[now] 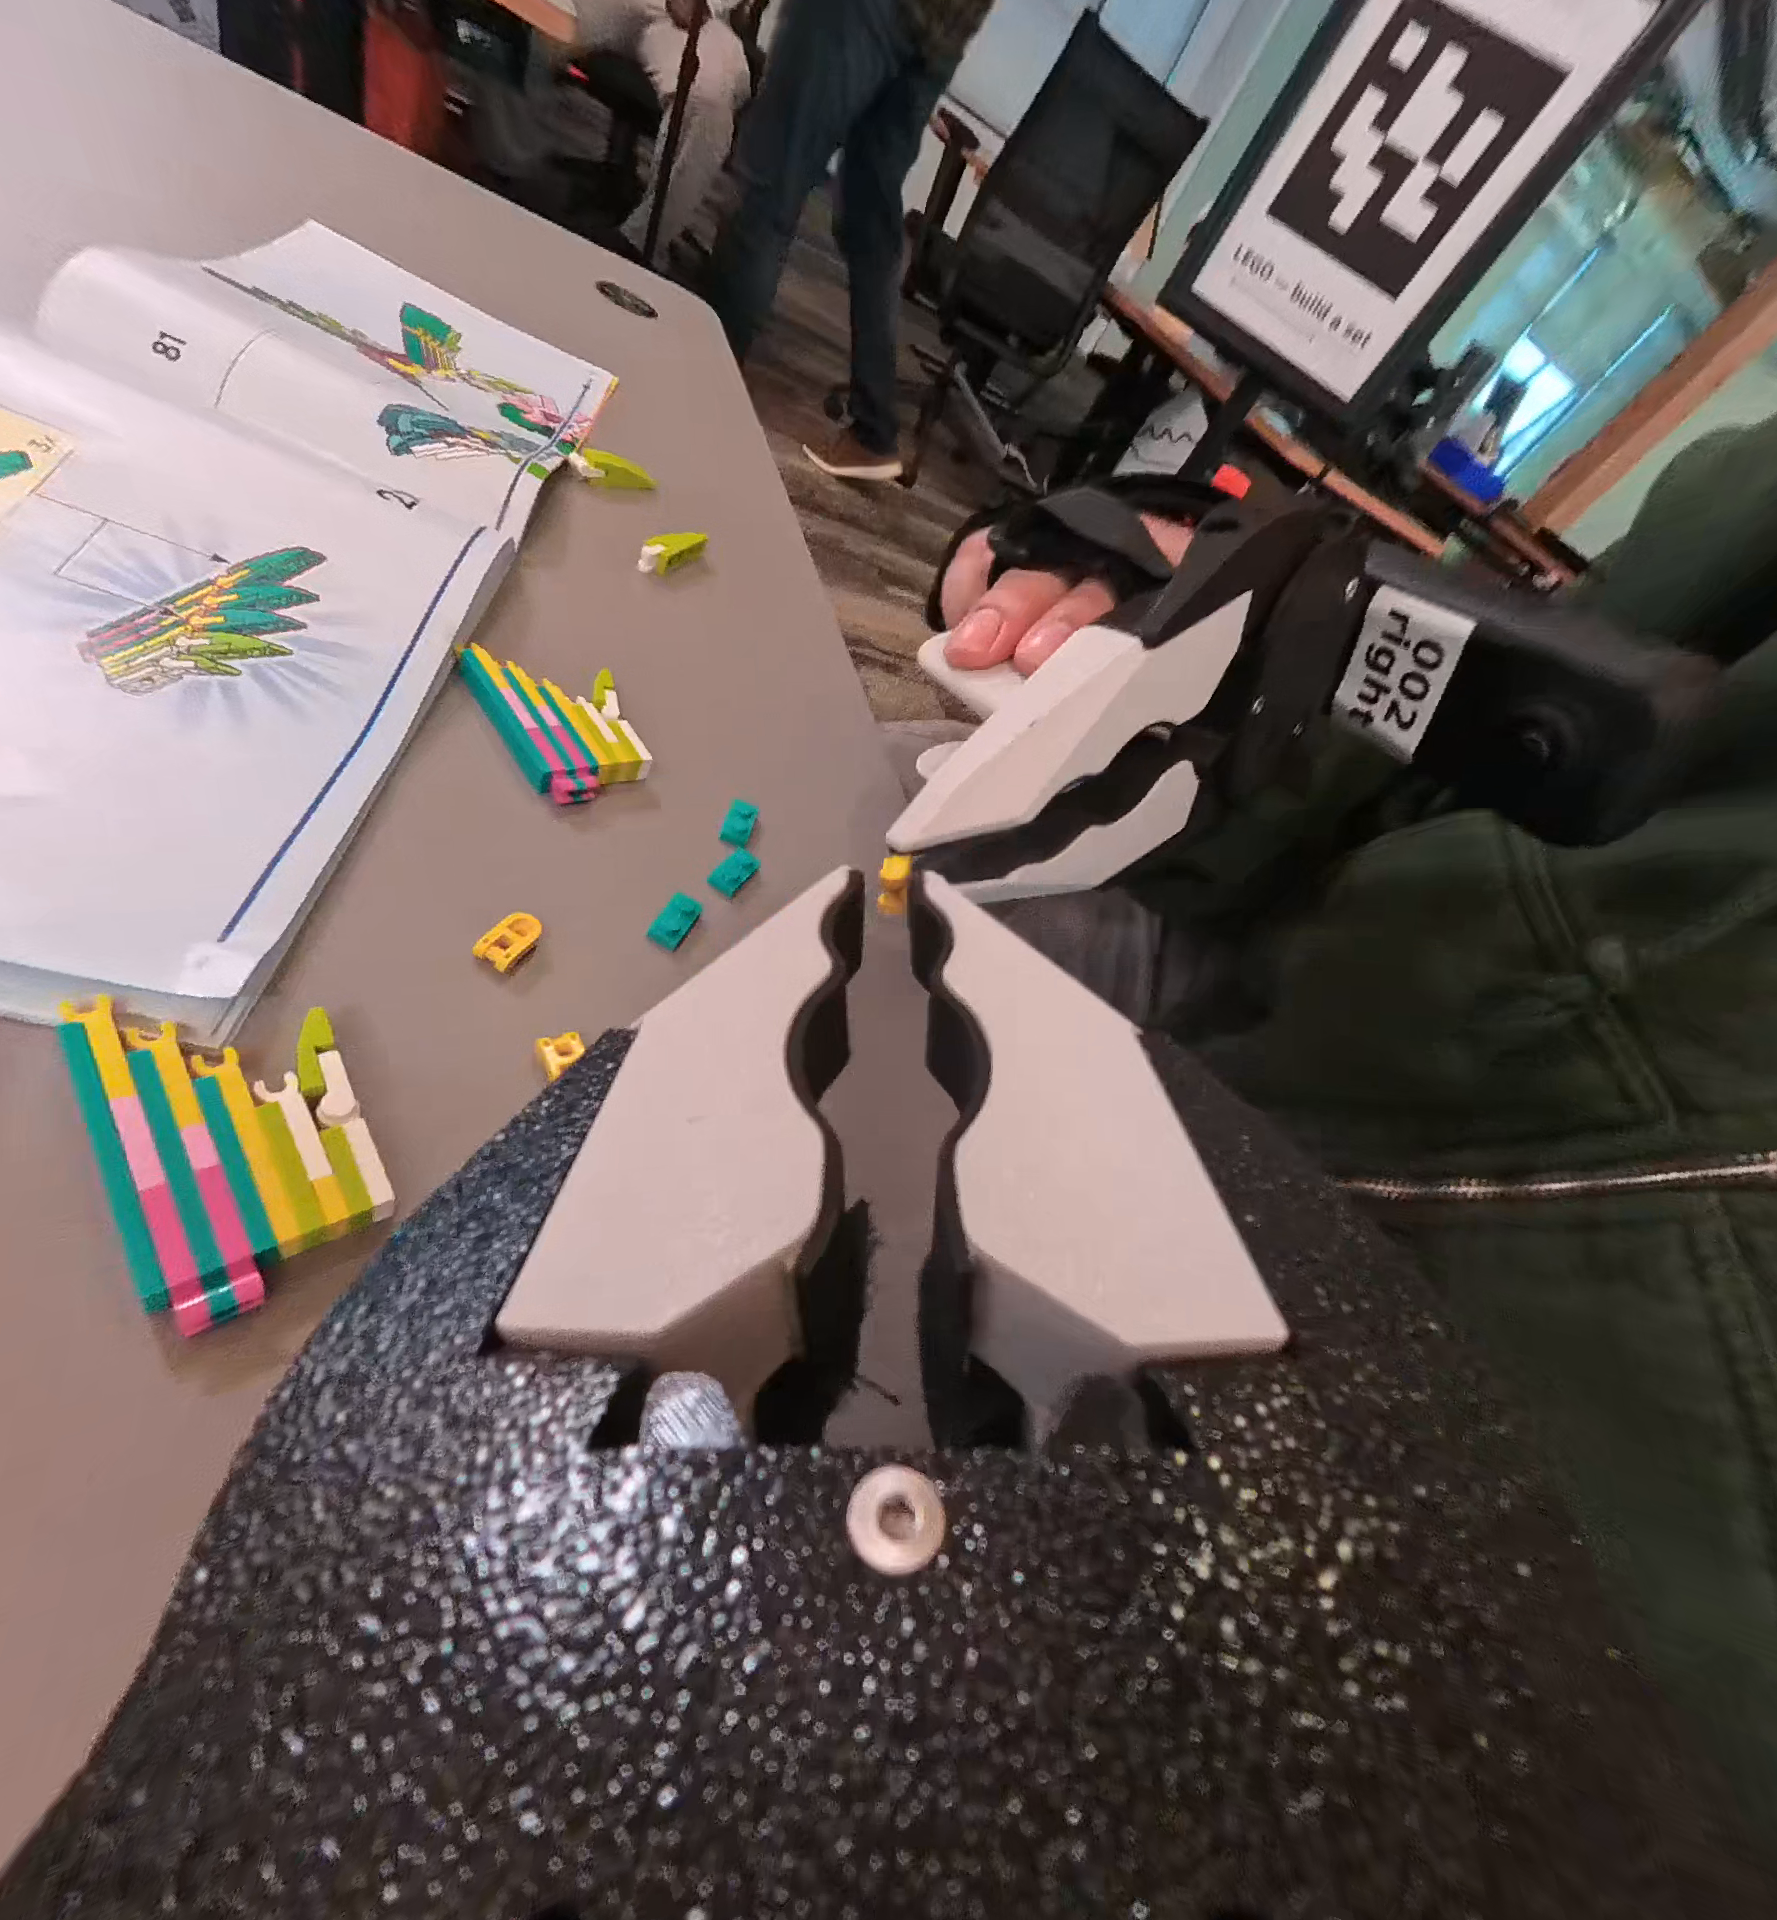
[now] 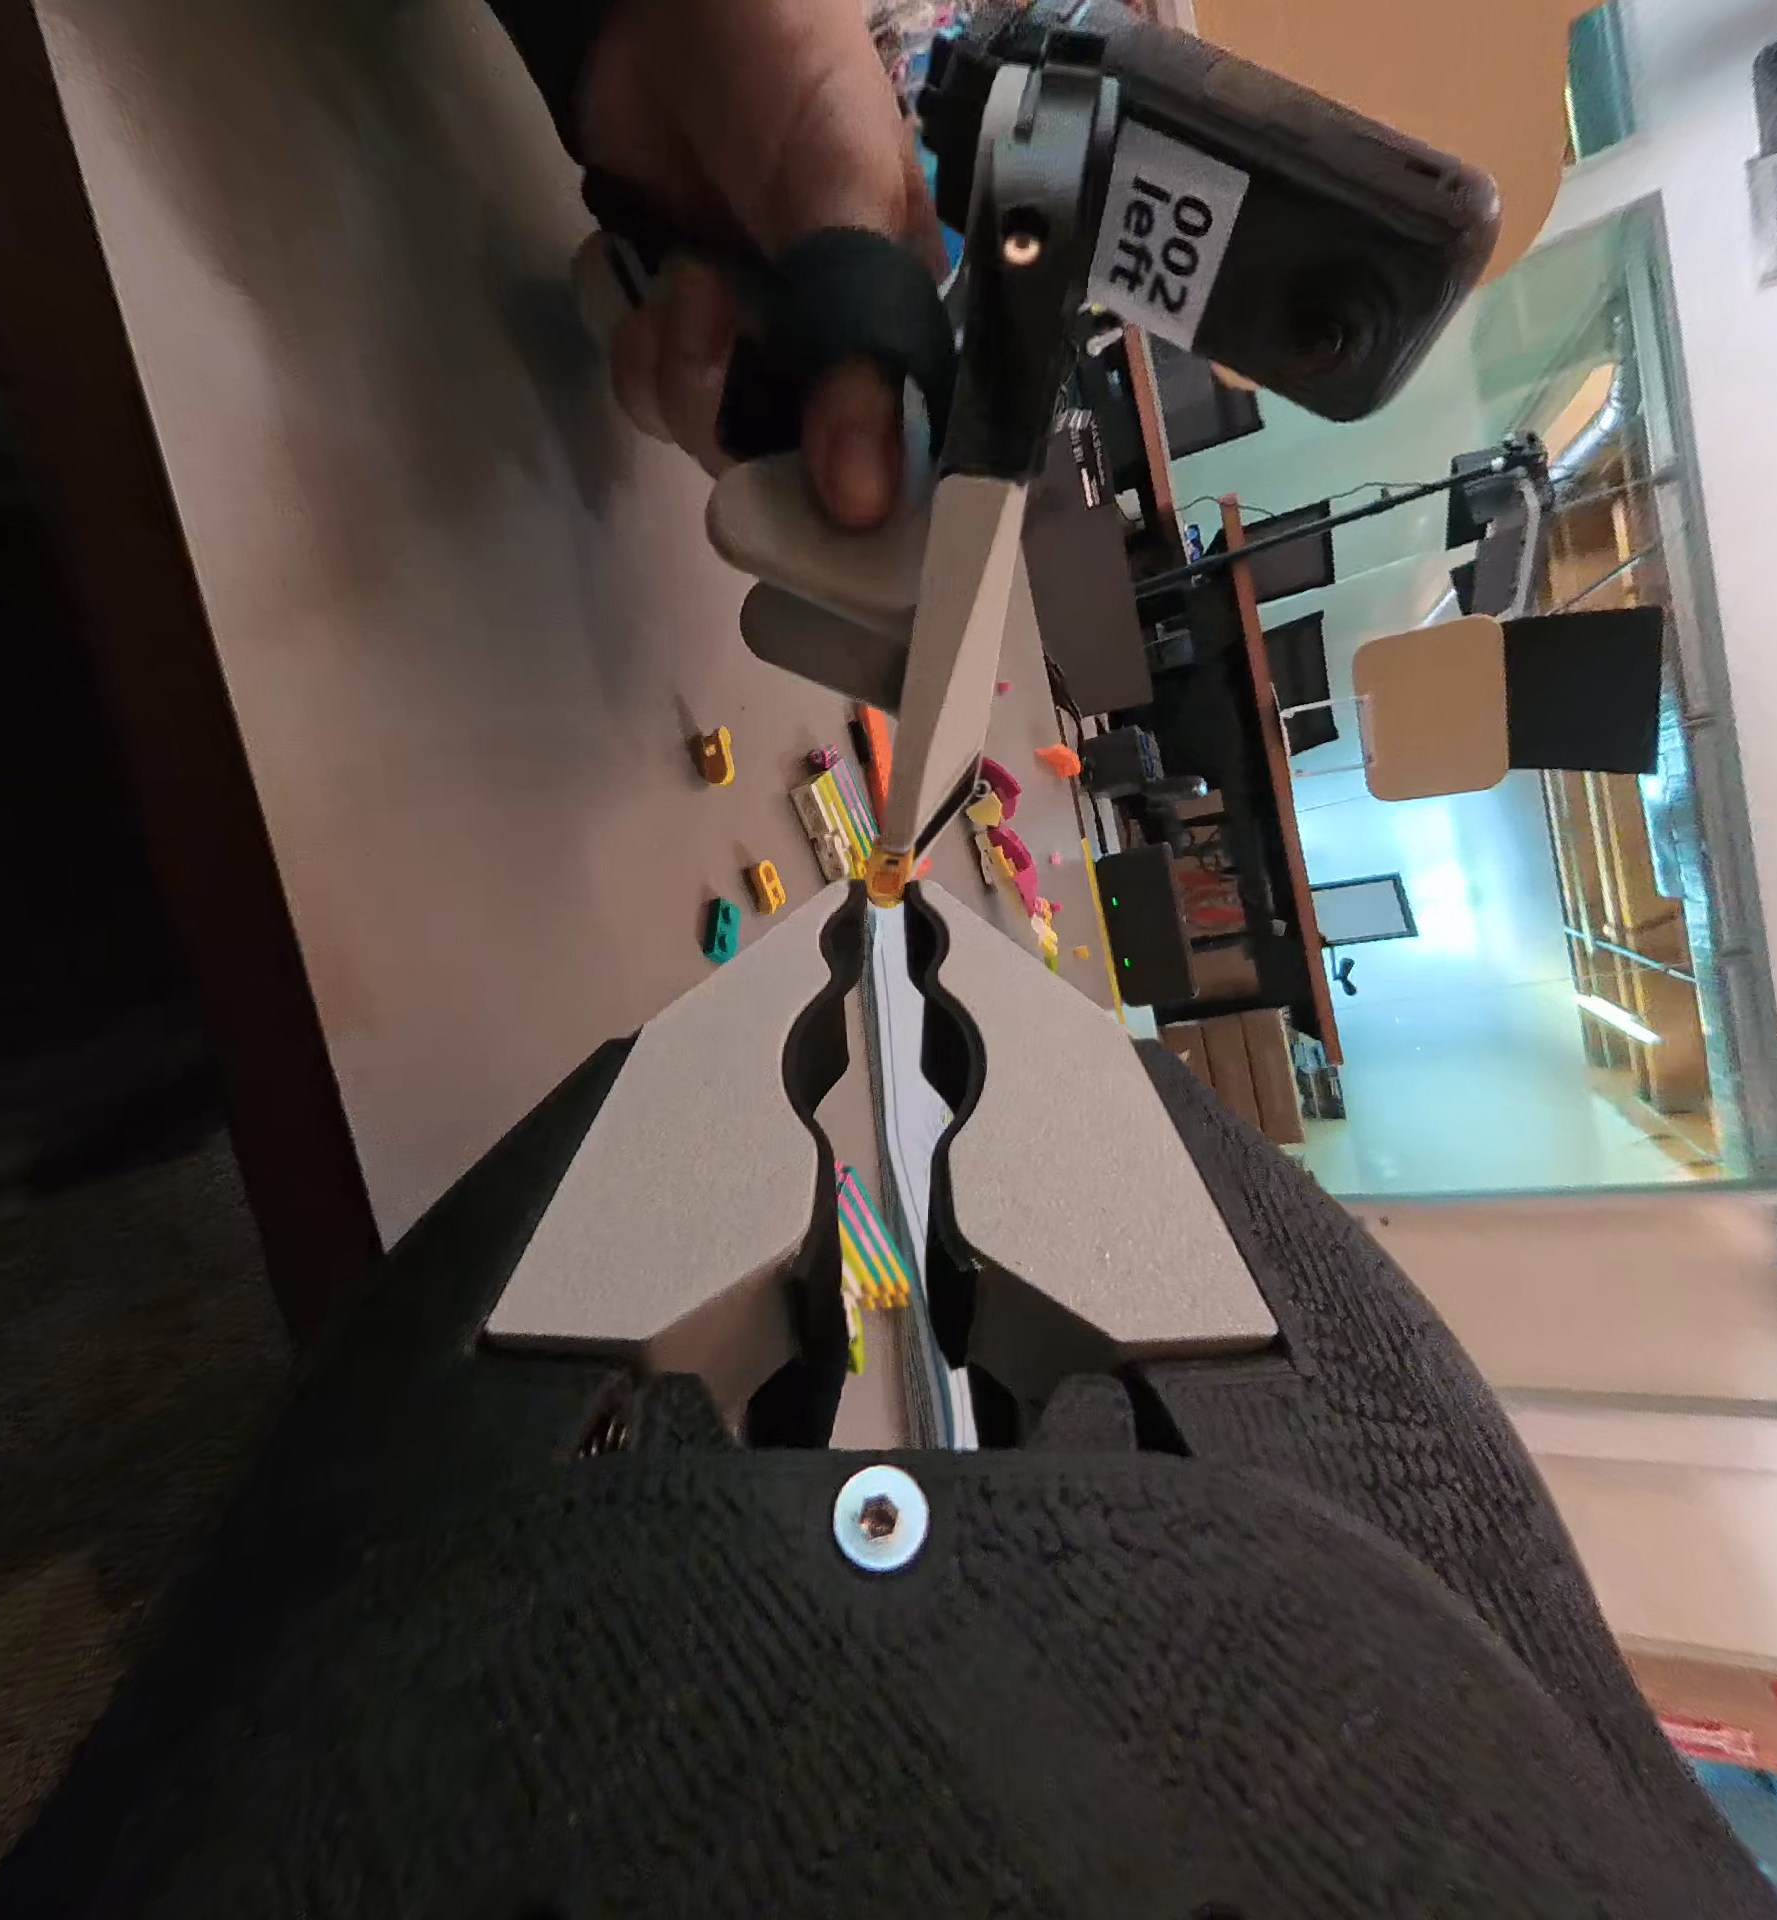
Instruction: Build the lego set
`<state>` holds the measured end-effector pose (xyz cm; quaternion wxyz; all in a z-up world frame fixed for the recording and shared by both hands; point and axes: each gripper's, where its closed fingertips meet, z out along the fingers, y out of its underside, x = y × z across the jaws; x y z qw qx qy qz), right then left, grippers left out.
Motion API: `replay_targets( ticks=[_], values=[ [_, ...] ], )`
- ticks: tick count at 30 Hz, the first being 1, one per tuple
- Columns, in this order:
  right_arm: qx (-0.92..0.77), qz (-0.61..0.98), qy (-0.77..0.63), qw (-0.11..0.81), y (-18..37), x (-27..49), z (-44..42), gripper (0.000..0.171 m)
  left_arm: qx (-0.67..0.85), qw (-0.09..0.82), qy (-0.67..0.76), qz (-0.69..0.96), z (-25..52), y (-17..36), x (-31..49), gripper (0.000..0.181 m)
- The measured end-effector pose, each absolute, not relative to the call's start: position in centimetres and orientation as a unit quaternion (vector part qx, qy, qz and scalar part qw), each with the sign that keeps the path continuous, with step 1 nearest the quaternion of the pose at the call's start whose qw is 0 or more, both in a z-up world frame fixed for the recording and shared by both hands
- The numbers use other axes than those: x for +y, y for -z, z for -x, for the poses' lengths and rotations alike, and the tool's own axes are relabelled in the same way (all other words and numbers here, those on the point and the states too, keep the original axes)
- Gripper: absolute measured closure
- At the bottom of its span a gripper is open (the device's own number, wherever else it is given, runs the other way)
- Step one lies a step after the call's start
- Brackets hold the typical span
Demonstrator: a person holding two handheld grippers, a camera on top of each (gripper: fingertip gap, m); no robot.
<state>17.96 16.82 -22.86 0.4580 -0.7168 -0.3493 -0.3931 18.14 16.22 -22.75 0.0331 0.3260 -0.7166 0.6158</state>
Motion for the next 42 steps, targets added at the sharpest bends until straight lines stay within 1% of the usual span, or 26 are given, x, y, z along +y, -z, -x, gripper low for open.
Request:
replay_targets(
  ticks=[1,4,6,7,10,13,15,16,20,25,29,33,36,39,42],
  values=[
    [-0.351,0.715,0.393,0.459,22.8,16.8,-17.9,0.165,-0.721,0.030,-0.615,-0.318,-18.0,22.7,16.1,0.178],
    [-0.355,0.712,0.397,0.458,22.6,16.8,-17.9,0.165,-0.719,0.022,-0.624,-0.306,-17.9,22.5,16.0,0.178],
    [-0.341,0.719,0.380,0.472,22.4,16.8,-17.7,0.164,-0.731,-0.008,-0.626,-0.271,-17.8,22.3,16.0,0.179],
    [-0.312,0.735,0.342,0.495,22.2,16.8,-17.6,0.164,-0.742,-0.035,-0.623,-0.243,-17.6,22.1,16.1,0.179],
    [-0.208,0.769,0.163,0.582,20.8,16.7,-16.8,0.162,-0.764,-0.134,-0.613,-0.152,-17.2,21.6,16.2,0.179],
    [-0.176,0.769,0.071,0.610,19.6,16.2,-16.4,0.163,-0.757,-0.171,-0.620,-0.113,-16.8,20.8,16.2,0.179],
    [-0.176,0.783,0.051,0.595,20.2,16.2,-16.3,0.161,-0.761,-0.168,-0.618,-0.108,-16.7,20.9,16.3,0.180],
    [-0.171,0.797,0.039,0.578,20.9,16.2,-16.3,0.156,-0.768,-0.163,-0.610,-0.108,-16.7,21.2,16.5,0.180],
    [-0.125,0.869,0.020,0.478,25.5,16.7,-18.0,0.147,-0.810,-0.152,-0.555,-0.110,-16.9,23.4,18.0,0.180],
    [-0.095,0.911,0.012,0.401,28.8,17.8,-19.4,0.146,-0.835,-0.152,-0.518,-0.105,-16.9,24.6,19.3,0.180],
    [-0.095,0.916,0.016,0.389,29.0,18.3,-20.0,0.155,-0.846,-0.171,-0.497,-0.086,-16.9,25.3,19.3,0.180],
    [-0.099,0.916,-0.021,0.389,29.1,18.4,-19.2,0.164,-0.848,-0.194,-0.489,-0.064,-17.0,25.7,19.2,0.180],
    [-0.095,0.914,-0.082,0.387,29.0,17.9,-18.1,0.165,-0.850,-0.212,-0.481,-0.043,-16.9,25.8,19.2,0.180],
    [-0.134,0.908,-0.137,0.372,29.0,17.0,-16.3,0.165,-0.855,-0.232,-0.465,-0.004,-16.5,26.1,18.7,0.180],
    [-0.175,0.906,-0.145,0.357,29.1,16.5,-15.7,0.164,-0.855,-0.256,-0.449,0.039,-16.0,26.4,17.9,0.180]
  ],
)
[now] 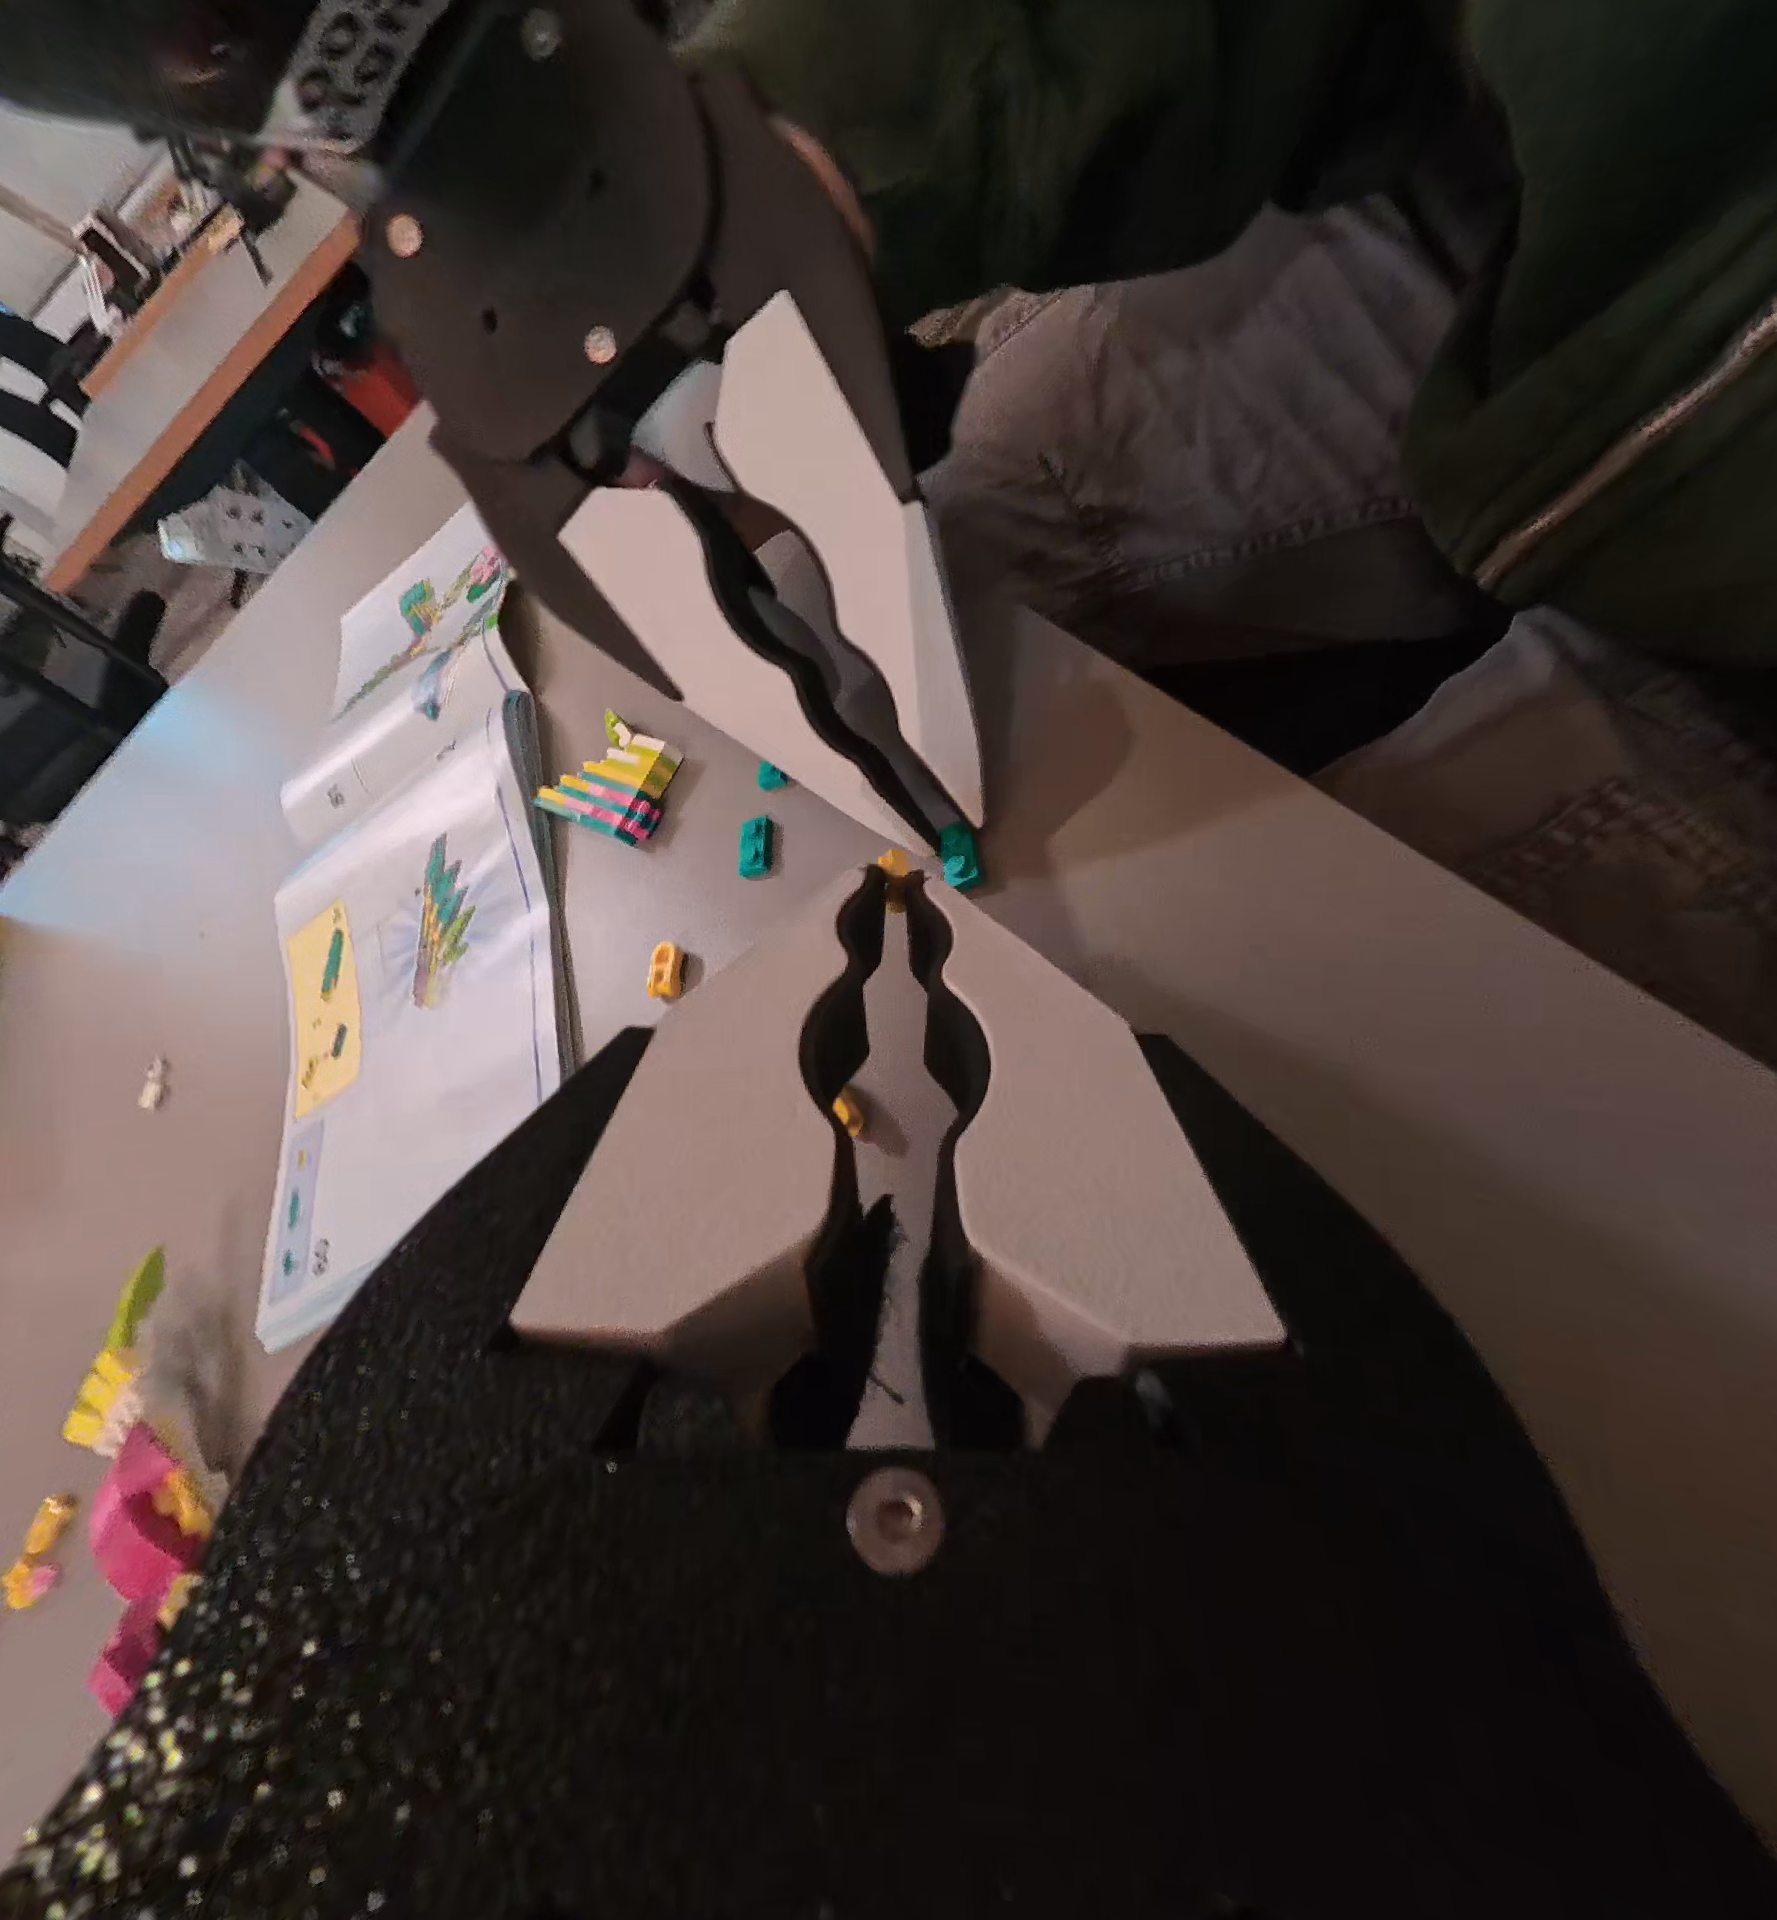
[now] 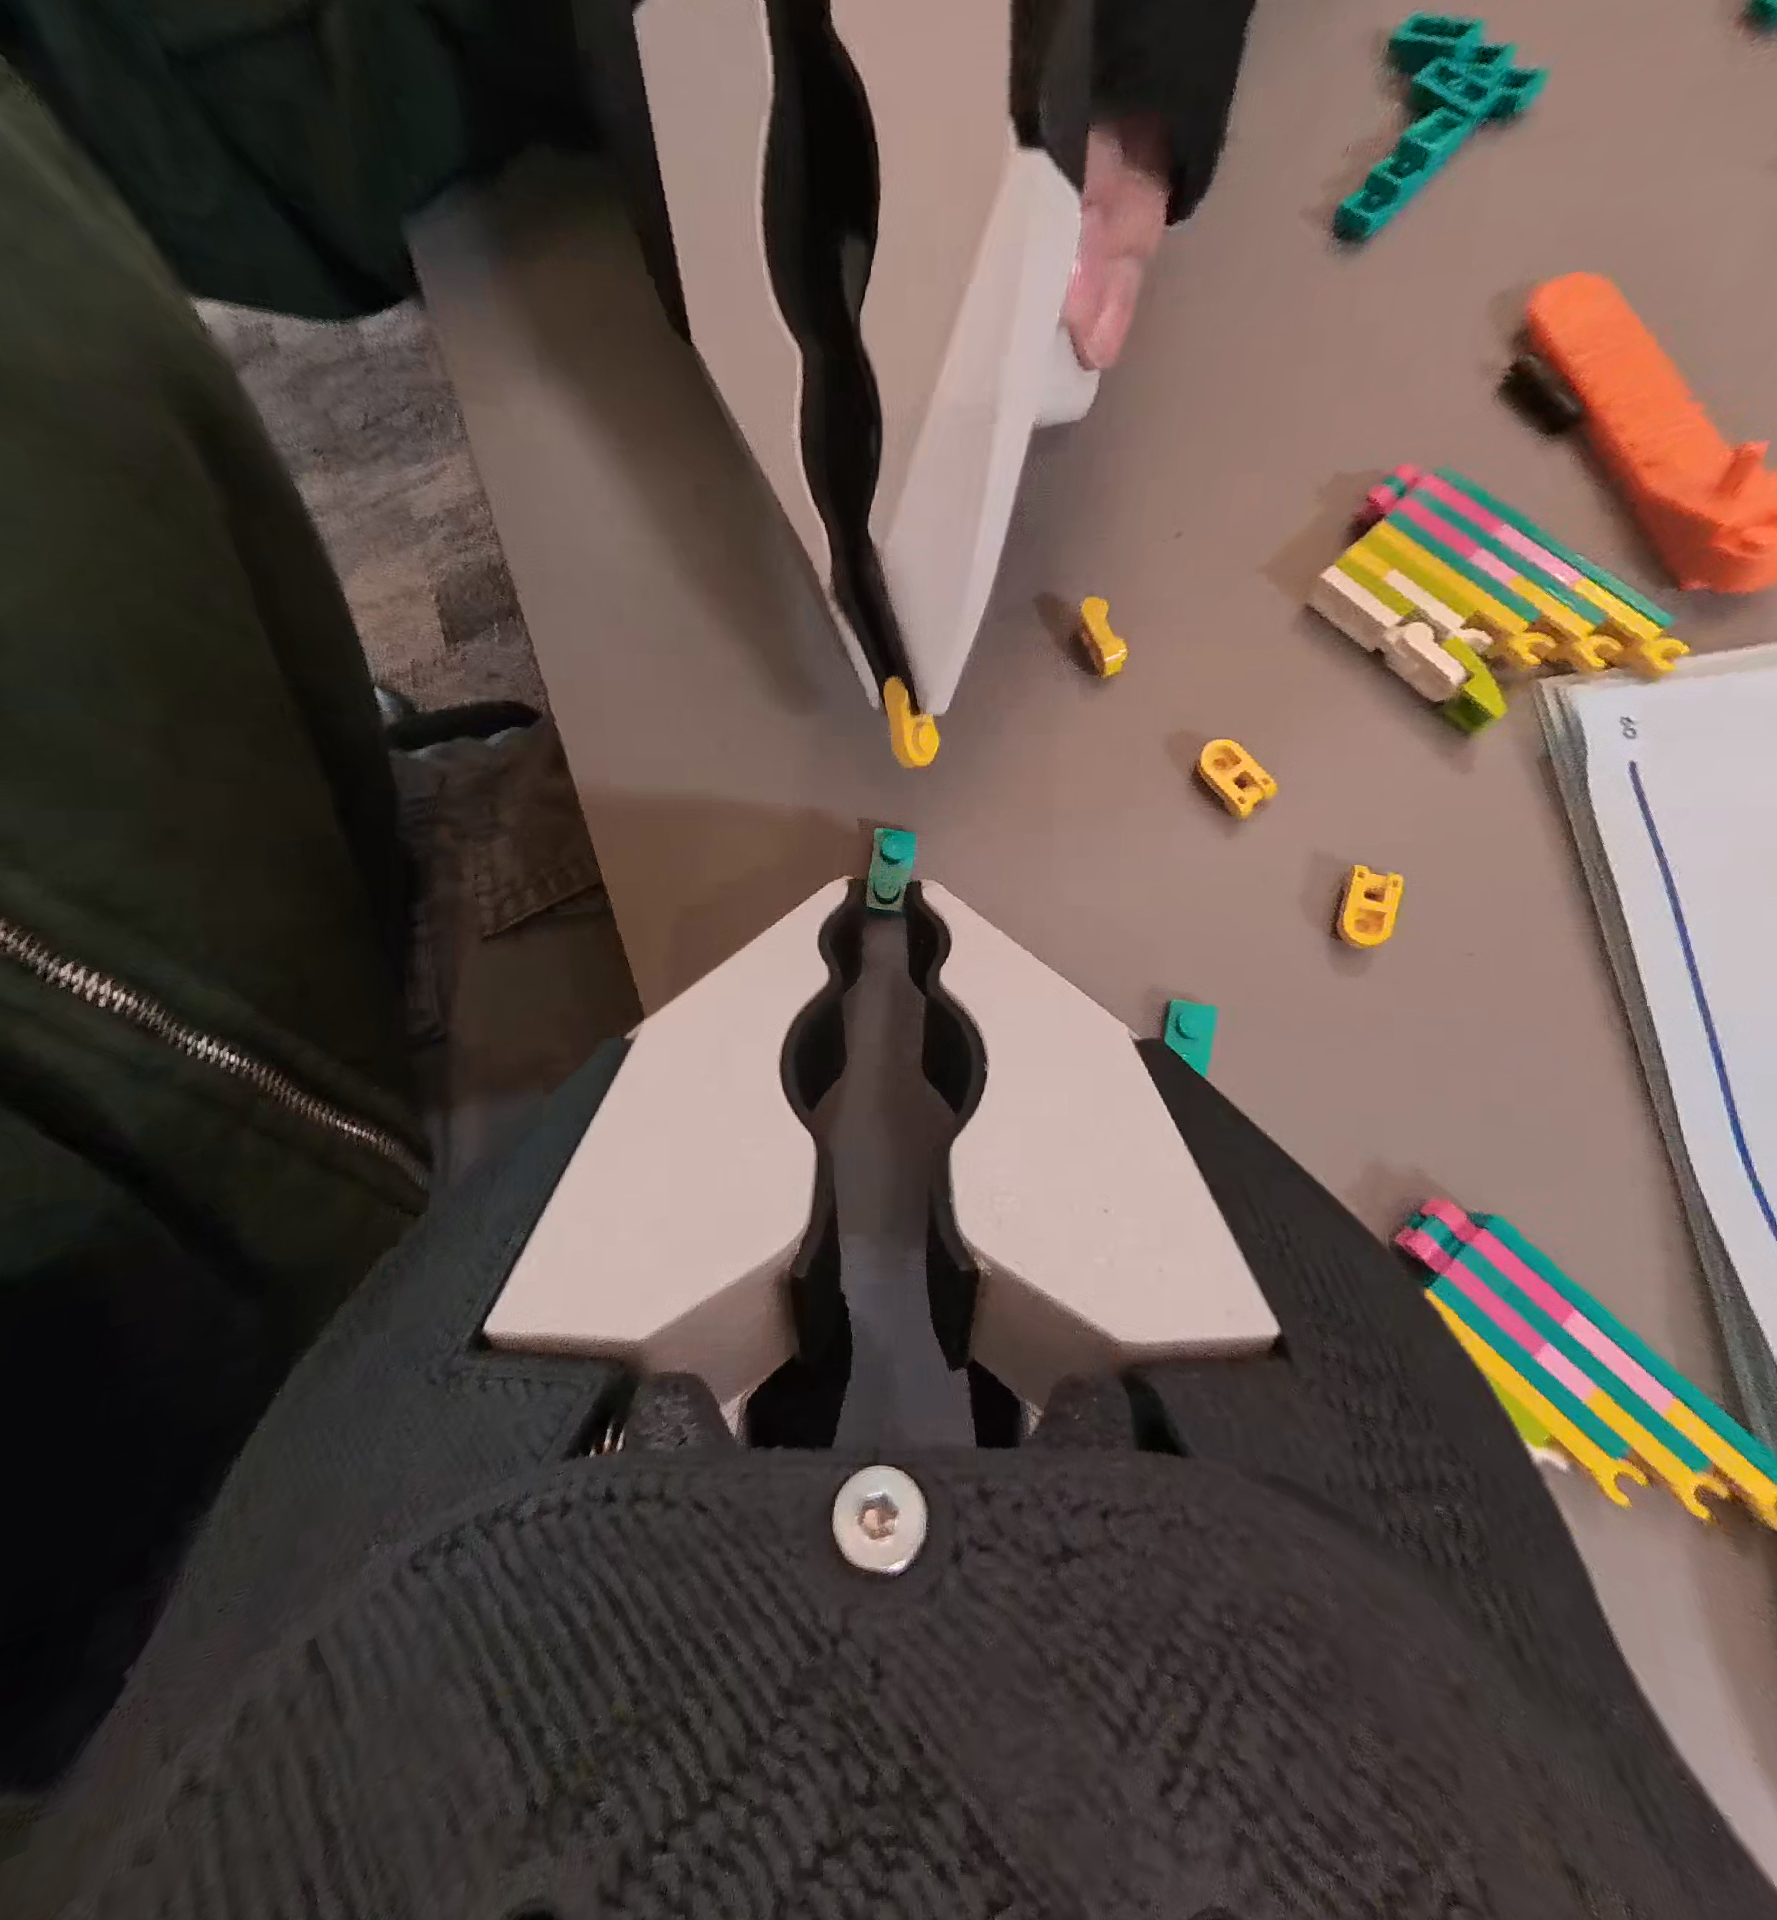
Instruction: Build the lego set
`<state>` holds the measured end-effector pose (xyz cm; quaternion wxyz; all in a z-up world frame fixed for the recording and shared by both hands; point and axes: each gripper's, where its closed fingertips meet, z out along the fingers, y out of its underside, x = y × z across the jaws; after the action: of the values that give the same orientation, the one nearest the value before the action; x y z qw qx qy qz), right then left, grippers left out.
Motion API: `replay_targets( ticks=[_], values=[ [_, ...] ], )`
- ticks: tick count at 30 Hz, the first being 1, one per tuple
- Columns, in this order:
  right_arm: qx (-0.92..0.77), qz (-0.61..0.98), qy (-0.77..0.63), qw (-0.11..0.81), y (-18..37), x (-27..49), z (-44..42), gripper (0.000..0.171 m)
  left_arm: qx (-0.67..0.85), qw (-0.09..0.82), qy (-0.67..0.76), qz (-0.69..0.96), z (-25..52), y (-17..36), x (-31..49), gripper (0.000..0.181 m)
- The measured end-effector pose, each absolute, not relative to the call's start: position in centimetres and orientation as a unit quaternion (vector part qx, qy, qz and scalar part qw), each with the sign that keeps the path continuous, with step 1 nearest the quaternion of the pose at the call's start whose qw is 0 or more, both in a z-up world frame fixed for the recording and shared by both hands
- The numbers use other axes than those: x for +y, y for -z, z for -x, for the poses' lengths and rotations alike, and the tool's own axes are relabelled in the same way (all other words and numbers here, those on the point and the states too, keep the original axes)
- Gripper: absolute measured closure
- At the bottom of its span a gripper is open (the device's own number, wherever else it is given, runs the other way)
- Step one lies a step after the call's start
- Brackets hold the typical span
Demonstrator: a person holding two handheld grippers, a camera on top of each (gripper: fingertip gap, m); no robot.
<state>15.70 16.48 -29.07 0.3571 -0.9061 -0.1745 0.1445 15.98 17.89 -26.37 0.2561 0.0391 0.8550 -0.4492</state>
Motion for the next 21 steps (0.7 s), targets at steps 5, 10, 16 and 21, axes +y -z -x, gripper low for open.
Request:
replay_targets(
  ticks=[5,10,16,21],
  values=[
    [-0.191,0.909,-0.135,0.346,28.9,16.3,-16.0,0.157,0.853,0.298,0.421,-0.080,-15.9,26.7,17.4,0.180],
    [-0.143,0.872,-0.182,0.431,26.0,17.3,-15.7,0.156,0.837,0.334,0.419,-0.108,-15.9,26.1,16.9,0.180],
    [-0.103,0.831,-0.274,0.474,24.1,17.3,-15.0,0.156,0.817,0.346,0.447,-0.115,-15.5,24.7,16.5,0.180],
    [-0.103,0.826,-0.286,0.474,24.1,17.2,-14.8,0.164,0.807,0.342,0.468,-0.112,-15.2,24.0,16.3,0.180]
  ],
)
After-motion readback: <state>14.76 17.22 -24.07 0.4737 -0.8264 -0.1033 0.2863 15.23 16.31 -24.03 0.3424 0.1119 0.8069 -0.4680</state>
